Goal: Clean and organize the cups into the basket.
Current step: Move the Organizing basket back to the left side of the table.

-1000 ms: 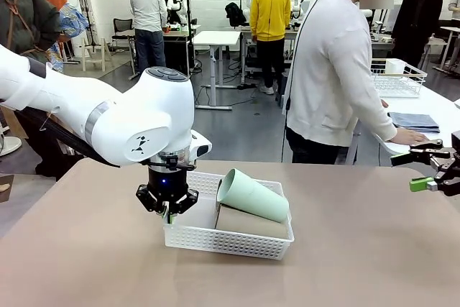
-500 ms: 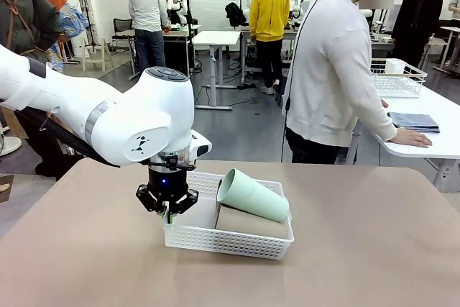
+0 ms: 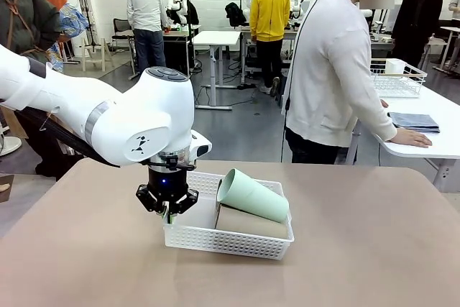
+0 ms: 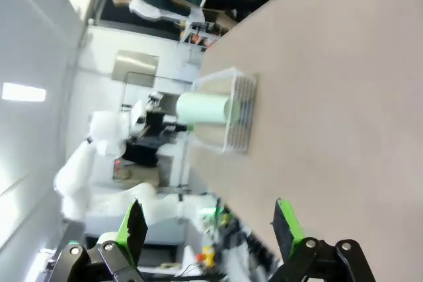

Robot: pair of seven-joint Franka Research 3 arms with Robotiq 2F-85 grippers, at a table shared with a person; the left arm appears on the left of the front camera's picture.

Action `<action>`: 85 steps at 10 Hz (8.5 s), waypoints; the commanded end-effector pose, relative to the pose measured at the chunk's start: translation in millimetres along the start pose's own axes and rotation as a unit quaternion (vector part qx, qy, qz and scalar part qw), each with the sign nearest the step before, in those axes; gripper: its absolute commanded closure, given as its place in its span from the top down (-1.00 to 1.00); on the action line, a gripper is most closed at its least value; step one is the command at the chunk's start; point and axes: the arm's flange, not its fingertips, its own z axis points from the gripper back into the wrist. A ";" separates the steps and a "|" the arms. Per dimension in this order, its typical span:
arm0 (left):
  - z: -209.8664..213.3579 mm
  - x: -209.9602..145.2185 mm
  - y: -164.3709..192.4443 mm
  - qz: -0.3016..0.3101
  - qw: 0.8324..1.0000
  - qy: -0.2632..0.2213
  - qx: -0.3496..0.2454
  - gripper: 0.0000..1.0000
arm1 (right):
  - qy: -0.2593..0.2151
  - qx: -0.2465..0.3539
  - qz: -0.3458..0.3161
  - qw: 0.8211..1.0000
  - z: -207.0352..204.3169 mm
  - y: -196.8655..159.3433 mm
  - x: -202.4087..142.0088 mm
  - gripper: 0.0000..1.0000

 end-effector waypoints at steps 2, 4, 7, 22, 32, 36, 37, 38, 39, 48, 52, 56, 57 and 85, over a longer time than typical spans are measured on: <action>1.9 -1.0 -2.2 0.006 1.000 -0.005 0.002 -1.00 | 0.055 0.038 -0.037 0.997 27.7 -2.6 -14.4 1.00; 1.9 -1.0 -2.2 0.006 1.000 -0.005 0.002 -1.00 | 0.067 0.033 -0.062 0.995 42.4 -11.7 -23.0 1.00; 1.9 -1.0 -2.2 0.006 1.000 -0.005 0.002 -1.00 | 0.081 0.023 -0.071 0.994 44.7 -18.2 -23.3 1.00; -34.9 28.9 239.4 -0.009 0.998 -0.064 0.010 -0.88 | 0.064 0.024 -0.067 0.995 41.1 -16.7 -27.9 1.00; -72.3 43.6 340.1 0.055 0.998 -0.026 -0.015 0.31 | 0.064 0.024 -0.067 0.995 41.1 -16.7 -27.9 1.00; -69.3 42.9 346.2 0.057 0.998 -0.030 -0.015 0.75 | 0.064 0.024 -0.067 0.995 41.1 -16.7 -27.9 1.00; -68.8 42.9 345.5 0.057 0.998 -0.028 -0.013 0.92 | 0.064 0.024 -0.067 0.995 41.1 -16.7 -27.9 1.00; -68.8 43.2 344.6 0.060 0.998 -0.026 -0.014 1.00 | 0.064 0.024 -0.067 0.995 41.1 -16.7 -27.9 1.00; -70.8 44.4 343.8 0.059 0.998 -0.021 -0.013 1.00 | 0.064 0.024 -0.067 0.995 41.1 -16.7 -27.9 1.00; 81.3 -57.2 318.8 0.102 0.985 -0.139 -0.008 1.00 | 0.064 0.024 -0.067 0.995 41.1 -16.7 -27.9 1.00; 113.1 -79.7 303.2 0.127 0.982 -0.143 0.006 1.00 | 0.064 0.024 -0.067 0.995 41.1 -16.7 -27.9 1.00; 149.1 -72.5 316.9 0.104 0.981 -0.165 -0.004 1.00 | 0.064 0.024 -0.067 0.995 41.1 -16.7 -27.9 1.00; 149.1 -72.5 316.9 0.104 0.981 -0.165 -0.004 1.00 | 0.064 0.024 -0.067 0.995 41.1 -16.7 -27.9 1.00; 19.8 -62.8 594.2 0.125 0.755 -0.022 -0.643 1.00 | 0.064 0.024 -0.067 0.995 41.1 -16.7 -27.9 1.00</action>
